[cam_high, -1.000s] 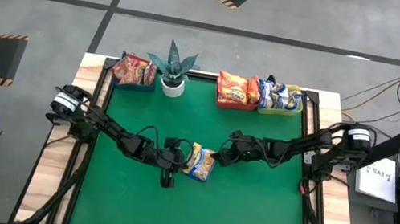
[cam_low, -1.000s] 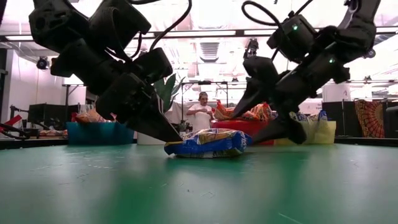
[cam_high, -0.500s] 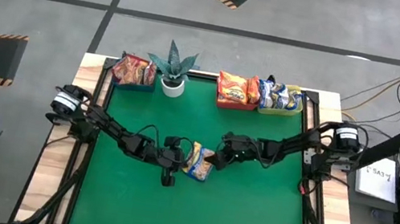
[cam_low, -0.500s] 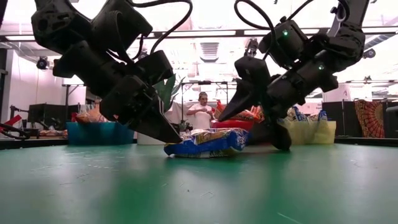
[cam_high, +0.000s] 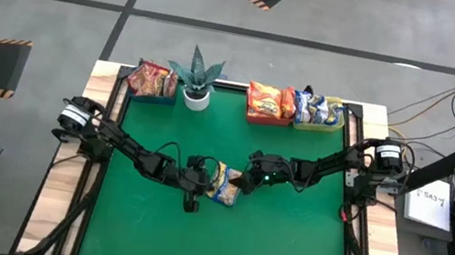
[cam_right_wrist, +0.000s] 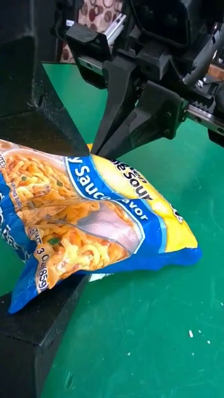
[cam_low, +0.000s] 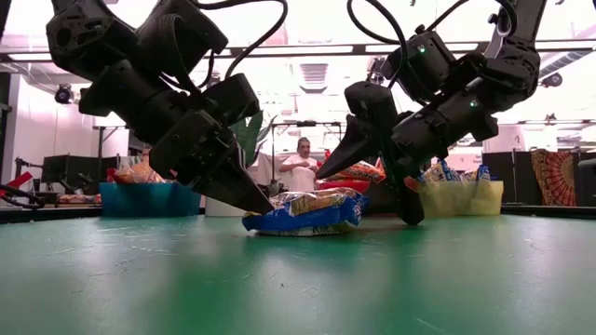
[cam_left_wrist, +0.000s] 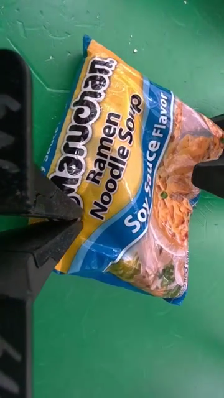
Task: Sort Maruchan noodles
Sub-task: Put the blue noodle pack into the yellow bin, then return to Home Position
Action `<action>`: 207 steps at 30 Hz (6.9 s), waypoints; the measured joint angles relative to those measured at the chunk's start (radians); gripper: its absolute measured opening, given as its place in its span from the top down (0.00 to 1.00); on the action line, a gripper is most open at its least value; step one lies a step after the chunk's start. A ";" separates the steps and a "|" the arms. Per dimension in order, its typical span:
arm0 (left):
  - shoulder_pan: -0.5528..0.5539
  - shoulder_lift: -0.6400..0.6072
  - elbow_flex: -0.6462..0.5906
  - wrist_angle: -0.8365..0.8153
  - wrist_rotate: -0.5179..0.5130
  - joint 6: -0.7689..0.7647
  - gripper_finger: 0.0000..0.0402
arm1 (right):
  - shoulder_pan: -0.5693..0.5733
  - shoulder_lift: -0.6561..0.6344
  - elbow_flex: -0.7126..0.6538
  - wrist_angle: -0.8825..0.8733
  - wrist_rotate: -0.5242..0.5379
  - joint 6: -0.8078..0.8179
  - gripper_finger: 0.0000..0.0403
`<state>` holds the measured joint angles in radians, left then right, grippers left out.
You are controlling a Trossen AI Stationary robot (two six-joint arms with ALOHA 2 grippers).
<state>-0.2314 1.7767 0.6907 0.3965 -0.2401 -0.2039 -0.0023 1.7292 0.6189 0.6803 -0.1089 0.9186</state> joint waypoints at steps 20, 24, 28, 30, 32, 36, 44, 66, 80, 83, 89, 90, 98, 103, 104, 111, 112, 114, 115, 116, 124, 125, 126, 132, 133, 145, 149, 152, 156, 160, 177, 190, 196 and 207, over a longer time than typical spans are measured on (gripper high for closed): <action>0.000 0.000 0.000 0.007 -0.003 0.000 1.00 | 0.000 0.007 0.025 0.014 0.012 -0.041 0.37; 0.000 0.000 0.000 0.007 -0.005 0.000 1.00 | 0.000 0.012 0.040 0.014 0.022 -0.049 0.43; 0.000 0.000 0.000 0.008 -0.005 0.000 1.00 | 0.000 0.017 0.053 0.013 0.022 -0.053 0.49; 0.000 0.000 0.000 0.007 -0.005 0.000 1.00 | 0.000 0.021 0.060 0.015 0.023 -0.055 0.53; 0.000 0.000 0.000 0.008 -0.005 0.000 1.00 | 0.000 0.023 0.063 0.013 0.023 -0.056 0.58; 0.000 0.000 0.000 0.008 -0.005 0.000 1.00 | 0.000 0.023 0.063 0.011 0.023 -0.056 0.70; 0.000 -0.030 0.000 -0.040 -0.006 0.008 1.00 | -0.001 0.015 0.063 0.009 0.021 -0.101 0.96; 0.000 -0.653 -0.001 -0.221 -0.119 0.297 1.00 | -0.051 -0.513 0.061 -0.475 0.216 -0.368 0.97; 0.000 -0.697 0.001 -0.094 -0.118 0.351 1.00 | -0.247 -0.912 0.108 -0.820 0.852 -0.569 0.97; 0.000 -0.697 0.001 -0.053 -0.119 0.387 1.00 | -0.320 -0.897 0.105 -0.824 0.941 -0.606 0.97; 0.001 -0.697 0.001 -0.014 -0.157 0.413 1.00 | -0.454 -0.787 0.095 -0.765 0.946 -0.592 0.97; 0.002 -0.697 0.001 -0.014 -0.181 0.413 1.00 | -0.468 -0.761 0.095 -0.738 0.943 -0.597 0.97; 0.003 -0.697 0.001 -0.020 -0.269 0.413 1.00 | -0.522 -0.581 0.095 -0.660 0.949 -0.605 0.97; 0.003 -0.697 0.001 -0.028 -0.269 0.427 1.00 | -0.551 -0.482 0.095 -0.703 0.986 -0.595 0.97; 0.003 -0.697 0.001 -0.028 -0.269 0.427 1.00 | -0.559 -0.464 0.095 -0.716 0.986 -0.584 0.97; 0.003 -0.697 0.001 -0.036 -0.274 0.427 1.00 | -0.594 -0.424 0.095 -0.765 0.948 -0.546 0.96; 0.003 -0.697 0.001 -0.038 -0.275 0.427 1.00 | -0.601 -0.430 0.100 -0.788 0.927 -0.544 0.95; 0.003 -0.698 0.001 -0.039 -0.275 0.430 1.00 | -0.610 -0.444 0.124 -0.857 0.903 -0.521 0.90; 0.003 -0.699 0.001 -0.038 -0.275 0.431 1.00 | -0.618 -0.451 0.140 -0.899 0.895 -0.516 0.87; 0.003 -0.700 0.001 -0.038 -0.275 0.431 1.00 | -0.625 -0.458 0.159 -0.941 0.887 -0.511 0.84; 0.003 -0.711 0.001 -0.038 -0.276 0.441 1.00 | -0.636 -0.477 0.374 -1.273 0.879 -0.476 0.63; 0.003 -0.711 0.001 -0.039 -0.276 0.451 1.00 | -0.636 -0.476 0.404 -1.302 0.879 -0.481 0.62; 0.003 -0.711 0.001 -0.039 -0.276 0.459 1.00 | -0.635 -0.474 0.432 -1.319 0.880 -0.480 0.61; 0.005 -0.711 0.001 -0.038 -0.276 0.488 1.00 | -0.636 -0.457 0.495 -1.137 0.886 -0.601 0.66; 0.005 -0.711 0.001 -0.037 -0.276 0.490 1.00 | -0.640 -0.451 0.474 -1.064 0.885 -0.641 0.69; 0.006 -0.711 0.001 -0.038 -0.277 0.496 1.00 | -0.746 -0.347 -0.029 -0.327 0.752 -0.709 0.97; 0.006 -0.712 0.001 -0.043 -0.289 0.507 1.00 | -0.746 -0.369 -0.056 -0.287 0.743 -0.721 0.97; 0.006 -0.735 0.001 -0.124 -0.324 0.509 1.00 | -0.725 -0.450 -0.055 -0.342 0.726 -0.737 0.97; 0.007 -0.814 -0.022 -0.234 -0.331 0.476 1.00 | -0.671 -0.609 -0.076 -0.352 0.729 -0.764 0.97; 0.007 -0.942 -0.127 -0.191 -0.327 0.464 1.00 | -0.598 -0.774 -0.157 -0.354 0.612 -0.795 0.97; 0.006 -1.458 -0.599 0.094 -0.324 0.391 1.00 | -0.437 -1.301 -0.606 -0.094 0.024 -0.853 0.97; 0.006 -1.634 -0.680 0.000 -0.287 0.352 1.00 | -0.300 -1.443 -0.607 -0.088 0.022 -1.058 0.97; 0.006 -1.625 -0.680 -0.013 -0.274 0.318 1.00 | -0.224 -1.517 -0.607 -0.056 0.031 -1.120 0.97; 0.006 -1.594 -0.671 -0.015 -0.283 0.349 1.00 | -0.201 -1.574 -0.608 -0.184 0.468 -1.065 0.97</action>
<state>-0.2253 0.1830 0.0193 0.3817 -0.5236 0.1448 -0.2031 0.1555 0.0109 0.4961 0.3593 -0.1463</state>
